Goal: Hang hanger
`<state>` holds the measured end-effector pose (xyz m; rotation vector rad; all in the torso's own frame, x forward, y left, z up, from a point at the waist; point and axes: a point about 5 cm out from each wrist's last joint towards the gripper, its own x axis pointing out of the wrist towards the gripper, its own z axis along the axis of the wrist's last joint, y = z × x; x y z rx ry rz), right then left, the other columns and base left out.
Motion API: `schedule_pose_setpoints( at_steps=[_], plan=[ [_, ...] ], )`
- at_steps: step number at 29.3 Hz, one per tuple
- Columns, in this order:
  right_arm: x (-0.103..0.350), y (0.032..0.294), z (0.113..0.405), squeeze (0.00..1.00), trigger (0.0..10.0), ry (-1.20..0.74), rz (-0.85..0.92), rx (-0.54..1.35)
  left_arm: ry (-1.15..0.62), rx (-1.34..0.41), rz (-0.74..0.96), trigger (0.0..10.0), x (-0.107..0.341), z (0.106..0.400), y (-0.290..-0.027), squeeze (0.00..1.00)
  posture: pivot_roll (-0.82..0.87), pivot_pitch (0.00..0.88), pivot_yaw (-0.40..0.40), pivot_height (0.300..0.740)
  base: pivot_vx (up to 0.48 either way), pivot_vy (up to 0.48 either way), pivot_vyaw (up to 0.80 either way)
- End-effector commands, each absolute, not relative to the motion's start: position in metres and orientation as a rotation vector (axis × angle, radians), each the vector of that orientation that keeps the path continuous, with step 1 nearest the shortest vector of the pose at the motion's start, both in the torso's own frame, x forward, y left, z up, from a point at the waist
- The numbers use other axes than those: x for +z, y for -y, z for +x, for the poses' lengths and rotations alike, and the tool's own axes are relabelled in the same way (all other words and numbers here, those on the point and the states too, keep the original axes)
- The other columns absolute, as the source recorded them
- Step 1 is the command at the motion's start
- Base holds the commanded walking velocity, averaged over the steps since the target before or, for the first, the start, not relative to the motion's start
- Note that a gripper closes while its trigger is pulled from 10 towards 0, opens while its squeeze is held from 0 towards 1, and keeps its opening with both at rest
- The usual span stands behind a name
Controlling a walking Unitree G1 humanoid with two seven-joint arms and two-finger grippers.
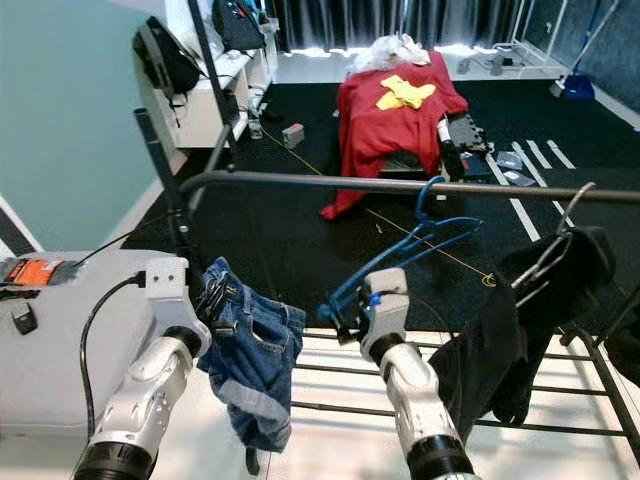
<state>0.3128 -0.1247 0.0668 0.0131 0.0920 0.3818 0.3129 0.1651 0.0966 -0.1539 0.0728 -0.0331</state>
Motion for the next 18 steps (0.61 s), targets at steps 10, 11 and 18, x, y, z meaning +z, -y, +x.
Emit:
schedule_pose_setpoints(
  at_steps=[10,11,18],
  plan=[
    [0.071,0.156,0.300,0.00,10.0,0.064,-0.017,0.180,-0.041,-0.059,-0.156,10.0,0.099,0.310,-0.168,0.00,0.08,0.007,0.056,0.740,0.000,0.000,0.00],
    [0.071,0.156,0.300,0.00,10.0,0.064,-0.017,0.180,-0.041,-0.059,-0.156,10.0,0.099,0.310,-0.168,0.00,0.08,0.007,0.056,0.740,0.000,0.000,0.00],
    [0.057,0.176,0.287,0.00,10.0,0.034,0.021,0.055,-0.032,-0.163,-0.167,10.0,0.098,0.304,-0.163,0.00,0.07,0.011,0.056,0.740,0.000,0.000,0.00]
  ],
)
